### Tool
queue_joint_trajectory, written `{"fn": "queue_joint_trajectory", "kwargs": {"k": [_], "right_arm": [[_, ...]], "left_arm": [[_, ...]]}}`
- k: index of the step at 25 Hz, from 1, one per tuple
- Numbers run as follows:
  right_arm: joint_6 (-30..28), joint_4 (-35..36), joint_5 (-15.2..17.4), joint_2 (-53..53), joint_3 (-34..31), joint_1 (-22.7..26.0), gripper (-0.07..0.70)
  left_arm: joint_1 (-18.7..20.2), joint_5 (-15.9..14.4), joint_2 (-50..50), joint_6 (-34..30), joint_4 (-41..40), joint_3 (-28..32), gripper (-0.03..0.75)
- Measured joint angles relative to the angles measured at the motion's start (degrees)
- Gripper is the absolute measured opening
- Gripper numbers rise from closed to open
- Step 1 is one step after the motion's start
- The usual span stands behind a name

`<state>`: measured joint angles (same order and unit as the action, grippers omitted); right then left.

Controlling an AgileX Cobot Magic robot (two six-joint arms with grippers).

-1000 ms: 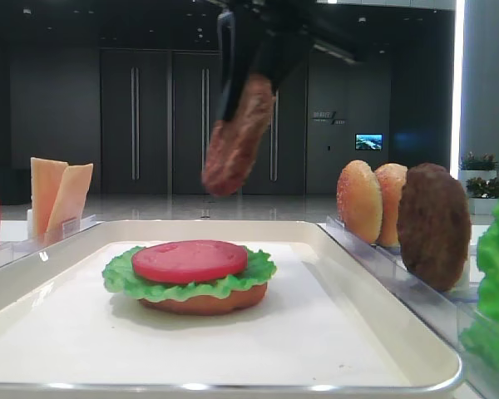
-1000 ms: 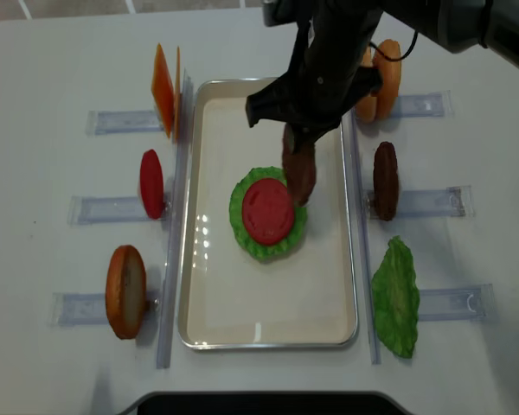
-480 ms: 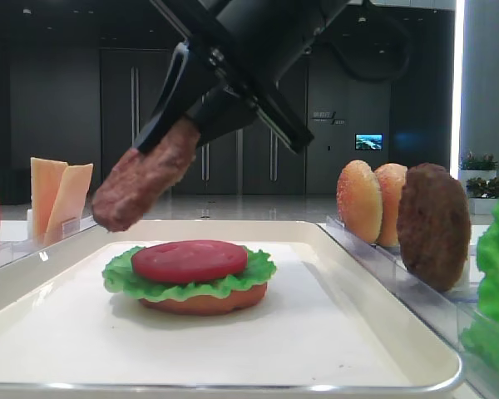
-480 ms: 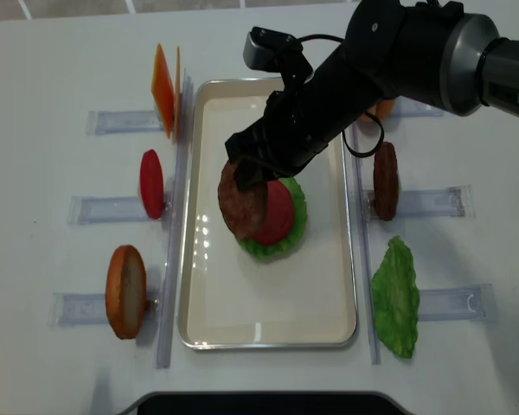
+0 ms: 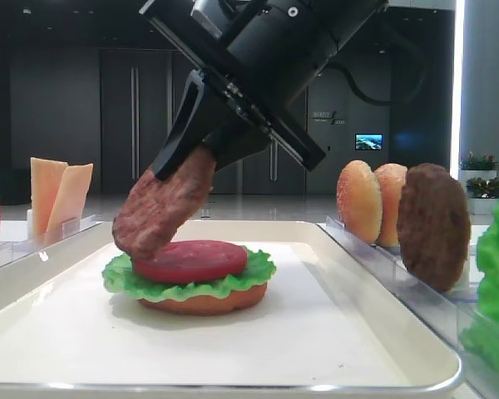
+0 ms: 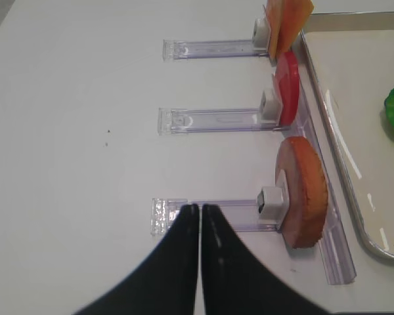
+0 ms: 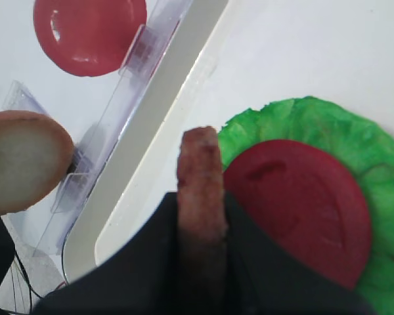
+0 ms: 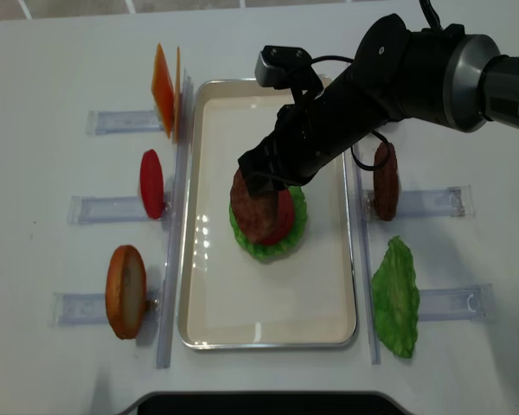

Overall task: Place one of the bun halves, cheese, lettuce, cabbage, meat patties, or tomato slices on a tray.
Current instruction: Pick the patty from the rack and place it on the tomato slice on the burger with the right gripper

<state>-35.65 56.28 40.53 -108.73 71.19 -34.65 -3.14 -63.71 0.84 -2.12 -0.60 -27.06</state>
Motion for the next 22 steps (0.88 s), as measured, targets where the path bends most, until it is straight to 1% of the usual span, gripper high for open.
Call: {"fn": "queue_joint_trajectory", "kwargs": {"k": [14, 16, 18, 22], "right_arm": [[-0.8, -0.2, -0.4, -0.7, 0.0, 0.2, 0.104], [-0.8, -0.7, -0.5, -0.7, 0.0, 0.2, 0.118], [-0.8, -1.5, -0.6, -0.7, 0.0, 0.2, 0.148], [-0.8, -4.0, -0.9, -0.7, 0.0, 0.5, 0.297]], "left_arm": [[0.0, 0.0, 0.0, 0.0, 0.0, 0.0, 0.000], [0.0, 0.0, 0.0, 0.0, 0.0, 0.0, 0.000], [0.0, 0.0, 0.0, 0.0, 0.0, 0.0, 0.000], [0.0, 0.0, 0.0, 0.0, 0.0, 0.0, 0.000]]}}
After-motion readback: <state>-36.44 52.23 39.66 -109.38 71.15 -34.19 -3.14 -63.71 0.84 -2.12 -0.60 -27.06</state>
